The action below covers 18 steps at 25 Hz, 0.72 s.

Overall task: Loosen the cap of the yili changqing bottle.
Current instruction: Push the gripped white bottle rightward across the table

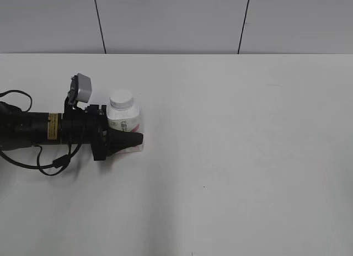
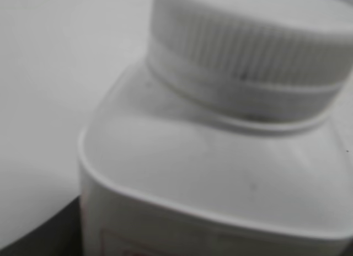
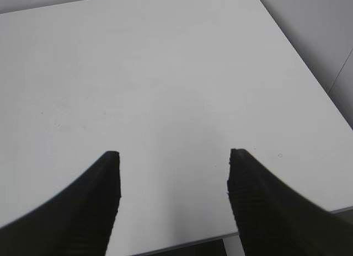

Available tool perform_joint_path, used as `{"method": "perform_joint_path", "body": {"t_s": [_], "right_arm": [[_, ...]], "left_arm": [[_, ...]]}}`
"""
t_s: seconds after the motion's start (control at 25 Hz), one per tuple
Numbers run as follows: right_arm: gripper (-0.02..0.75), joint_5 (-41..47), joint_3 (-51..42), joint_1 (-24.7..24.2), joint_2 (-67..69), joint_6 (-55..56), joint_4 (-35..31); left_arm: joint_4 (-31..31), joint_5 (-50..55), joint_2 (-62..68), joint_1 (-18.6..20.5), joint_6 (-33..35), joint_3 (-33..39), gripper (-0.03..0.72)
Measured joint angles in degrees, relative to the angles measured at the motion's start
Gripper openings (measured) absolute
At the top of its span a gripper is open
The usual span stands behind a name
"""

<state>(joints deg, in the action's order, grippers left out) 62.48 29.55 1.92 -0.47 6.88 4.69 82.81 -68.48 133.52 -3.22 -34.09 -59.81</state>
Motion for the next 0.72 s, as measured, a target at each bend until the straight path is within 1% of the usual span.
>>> {"method": "perform_joint_path", "body": {"t_s": [0.16,0.36,0.56,0.72], "right_arm": [[0.491,0.0,0.0,0.0,0.0,0.0,0.0],[0.491,0.0,0.0,0.0,0.0,0.0,0.0],[0.491,0.0,0.0,0.0,0.0,0.0,0.0],[0.491,0.0,0.0,0.0,0.0,0.0,0.0]], "left_arm": [[-0.4,0.2,0.0,-2.9,0.0,0.0,0.46],[-2.0,0.8,-0.2,-7.8,0.0,-0.4,0.452],[-2.6,2.0,-0.2,-13.0,0.0,-3.9,0.448],[-3.7,2.9,-0.2,-15.9,0.0,-6.2,0.447]]}}
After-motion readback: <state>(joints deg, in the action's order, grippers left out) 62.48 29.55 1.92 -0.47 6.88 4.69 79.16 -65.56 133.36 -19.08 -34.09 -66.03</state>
